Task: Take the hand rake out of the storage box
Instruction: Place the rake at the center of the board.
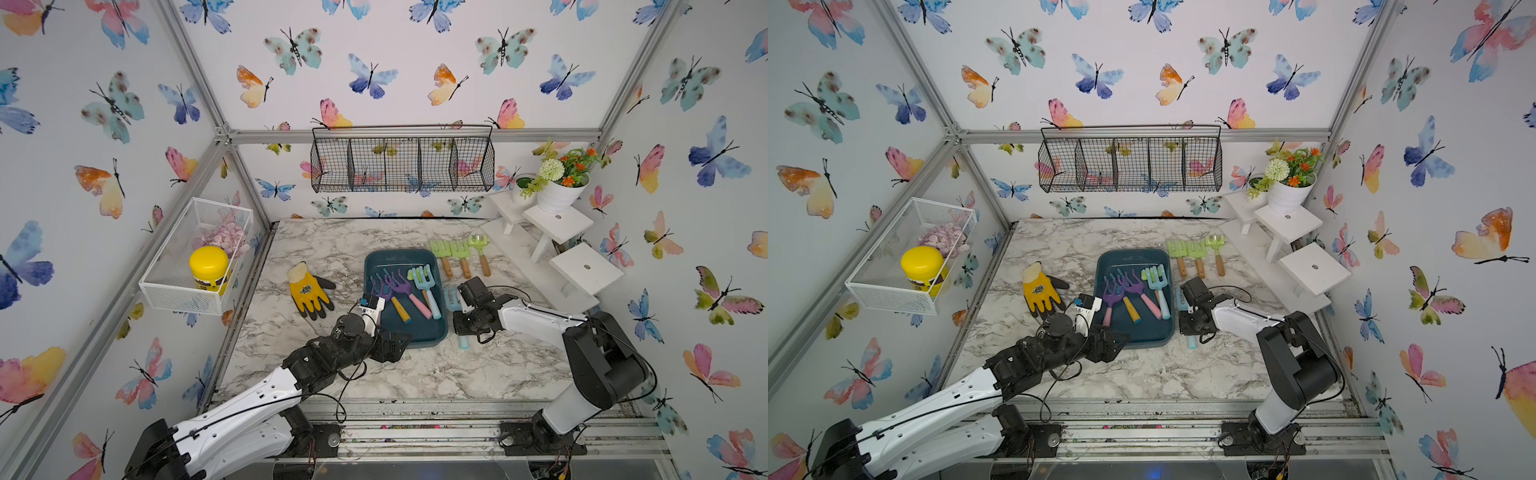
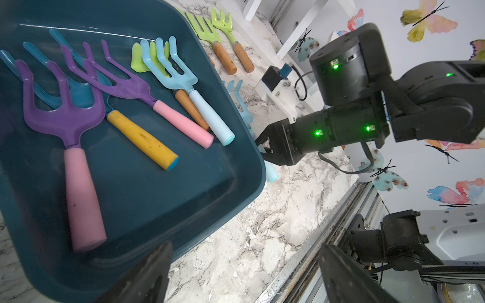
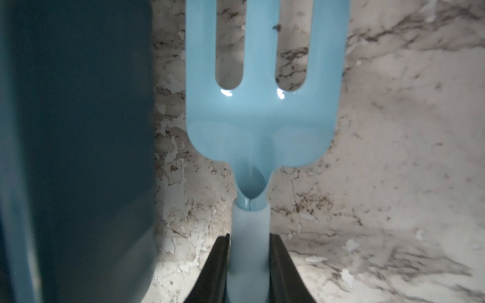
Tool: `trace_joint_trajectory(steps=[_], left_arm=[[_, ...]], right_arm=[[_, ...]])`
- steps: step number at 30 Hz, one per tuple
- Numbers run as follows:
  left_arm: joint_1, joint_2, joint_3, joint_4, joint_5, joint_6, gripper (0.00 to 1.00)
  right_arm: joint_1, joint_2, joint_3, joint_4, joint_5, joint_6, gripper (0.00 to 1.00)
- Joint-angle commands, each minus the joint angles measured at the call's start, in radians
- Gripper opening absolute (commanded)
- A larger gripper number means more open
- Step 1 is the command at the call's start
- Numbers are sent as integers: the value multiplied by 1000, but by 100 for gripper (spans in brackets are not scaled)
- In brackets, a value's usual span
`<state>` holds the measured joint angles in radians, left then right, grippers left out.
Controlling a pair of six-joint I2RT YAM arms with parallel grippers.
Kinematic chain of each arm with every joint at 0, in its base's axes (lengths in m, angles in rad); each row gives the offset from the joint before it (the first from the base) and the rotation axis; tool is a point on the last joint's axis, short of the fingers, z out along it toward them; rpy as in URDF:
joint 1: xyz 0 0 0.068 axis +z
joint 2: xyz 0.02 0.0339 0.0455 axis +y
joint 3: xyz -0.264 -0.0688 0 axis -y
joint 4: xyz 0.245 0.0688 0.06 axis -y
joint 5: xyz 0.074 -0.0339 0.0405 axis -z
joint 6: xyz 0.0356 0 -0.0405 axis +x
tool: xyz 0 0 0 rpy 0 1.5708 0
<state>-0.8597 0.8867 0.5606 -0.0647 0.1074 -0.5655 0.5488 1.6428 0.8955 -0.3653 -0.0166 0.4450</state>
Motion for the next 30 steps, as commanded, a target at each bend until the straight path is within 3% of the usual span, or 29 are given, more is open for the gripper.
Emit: trace_joint_trajectory(steps=[1,19,23,26,30], left_arm=[[-6,-15,5,5,-11,2,93],[-7,-14,-3,2,-19,3,93],[-6,-10,-3,3,-23,4,93],[-7,-2,0,4,-20,0,93],[-6,-3,5,-2,-24,2,93]], right_arm=[[-6,27,41,25,-26,3,18],[-10,57,73,24,-20,3,29],[-10,17,67,16,-19,-1,46],[-10,-11,67,-9,-8,-5,48],[-10,-86,68,-62,29,-8,61]])
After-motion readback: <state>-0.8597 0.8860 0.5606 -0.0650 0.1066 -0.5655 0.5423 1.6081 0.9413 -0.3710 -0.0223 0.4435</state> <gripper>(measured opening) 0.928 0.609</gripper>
